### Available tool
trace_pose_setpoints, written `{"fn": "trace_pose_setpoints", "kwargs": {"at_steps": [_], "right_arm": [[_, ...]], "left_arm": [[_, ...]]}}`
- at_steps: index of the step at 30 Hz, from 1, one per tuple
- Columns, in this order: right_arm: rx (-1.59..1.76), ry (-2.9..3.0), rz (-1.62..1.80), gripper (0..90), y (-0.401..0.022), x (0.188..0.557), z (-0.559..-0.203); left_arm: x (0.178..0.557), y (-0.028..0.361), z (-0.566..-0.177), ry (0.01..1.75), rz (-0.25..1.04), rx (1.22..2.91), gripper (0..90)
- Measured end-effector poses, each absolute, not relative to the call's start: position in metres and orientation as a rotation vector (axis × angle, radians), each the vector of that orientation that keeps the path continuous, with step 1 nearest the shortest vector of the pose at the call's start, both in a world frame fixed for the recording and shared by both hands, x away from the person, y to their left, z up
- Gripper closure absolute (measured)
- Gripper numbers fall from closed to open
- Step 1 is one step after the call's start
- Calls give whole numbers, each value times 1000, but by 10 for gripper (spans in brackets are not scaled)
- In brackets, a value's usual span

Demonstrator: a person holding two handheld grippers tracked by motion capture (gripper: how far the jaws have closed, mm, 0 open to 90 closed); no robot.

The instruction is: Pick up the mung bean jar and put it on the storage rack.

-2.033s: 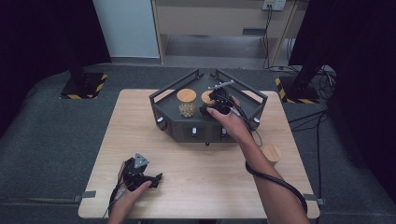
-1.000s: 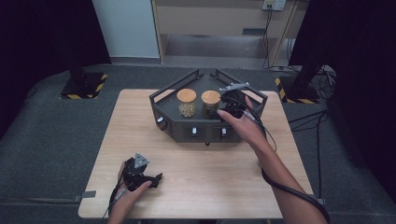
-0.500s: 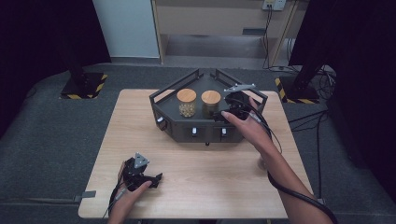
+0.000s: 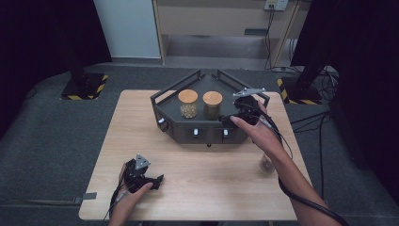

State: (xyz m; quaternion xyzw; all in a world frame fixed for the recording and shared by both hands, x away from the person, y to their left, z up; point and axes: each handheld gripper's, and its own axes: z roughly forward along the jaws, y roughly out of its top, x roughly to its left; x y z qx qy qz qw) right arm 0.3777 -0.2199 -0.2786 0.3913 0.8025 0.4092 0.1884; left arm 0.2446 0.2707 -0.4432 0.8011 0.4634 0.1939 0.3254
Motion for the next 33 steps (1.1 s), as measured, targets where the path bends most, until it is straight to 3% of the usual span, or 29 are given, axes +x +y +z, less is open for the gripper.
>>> {"fn": "trace_pose_setpoints", "kwargs": {"at_steps": [33], "right_arm": [[1116, 2267, 1142, 42, -268, 346, -291]], "left_arm": [[245, 271, -443, 1214, 508, 2101, 0]]}}
